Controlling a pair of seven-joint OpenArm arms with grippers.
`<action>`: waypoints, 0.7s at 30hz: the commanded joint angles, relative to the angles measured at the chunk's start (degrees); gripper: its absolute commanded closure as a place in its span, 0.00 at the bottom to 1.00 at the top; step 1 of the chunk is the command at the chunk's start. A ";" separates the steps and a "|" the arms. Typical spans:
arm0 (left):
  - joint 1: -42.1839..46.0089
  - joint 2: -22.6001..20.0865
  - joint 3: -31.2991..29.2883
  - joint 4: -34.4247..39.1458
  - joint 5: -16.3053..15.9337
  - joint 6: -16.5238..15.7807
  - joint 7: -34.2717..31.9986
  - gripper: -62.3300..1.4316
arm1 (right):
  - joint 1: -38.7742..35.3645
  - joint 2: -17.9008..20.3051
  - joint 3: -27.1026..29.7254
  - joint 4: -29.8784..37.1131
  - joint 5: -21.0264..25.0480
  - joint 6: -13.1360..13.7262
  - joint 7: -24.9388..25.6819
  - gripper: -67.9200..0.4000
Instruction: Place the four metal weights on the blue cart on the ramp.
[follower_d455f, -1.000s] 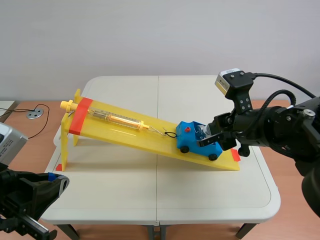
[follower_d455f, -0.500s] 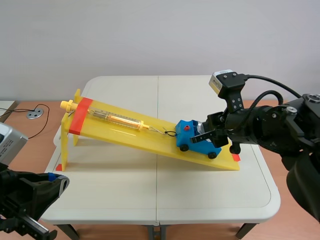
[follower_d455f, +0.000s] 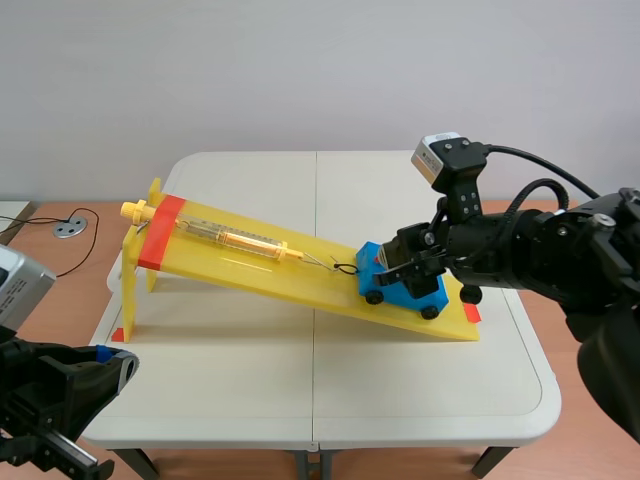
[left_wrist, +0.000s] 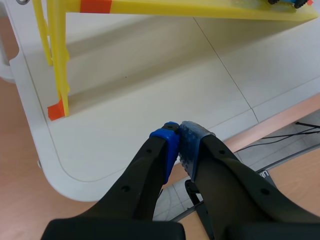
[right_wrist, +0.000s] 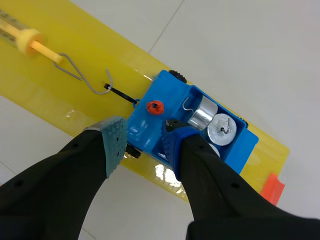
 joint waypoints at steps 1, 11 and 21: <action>-2.05 0.15 -0.83 3.43 -3.80 -2.86 -5.51 0.93 | 1.49 4.04 3.80 10.86 5.88 2.12 6.97 0.76; -3.63 2.71 -0.72 12.59 -1.46 -5.66 -2.51 0.93 | -12.33 13.86 13.84 21.16 11.78 4.74 5.73 0.98; -13.33 8.63 6.36 12.61 9.11 -4.81 -3.06 0.94 | -31.01 18.45 25.55 28.81 15.10 9.79 4.74 0.98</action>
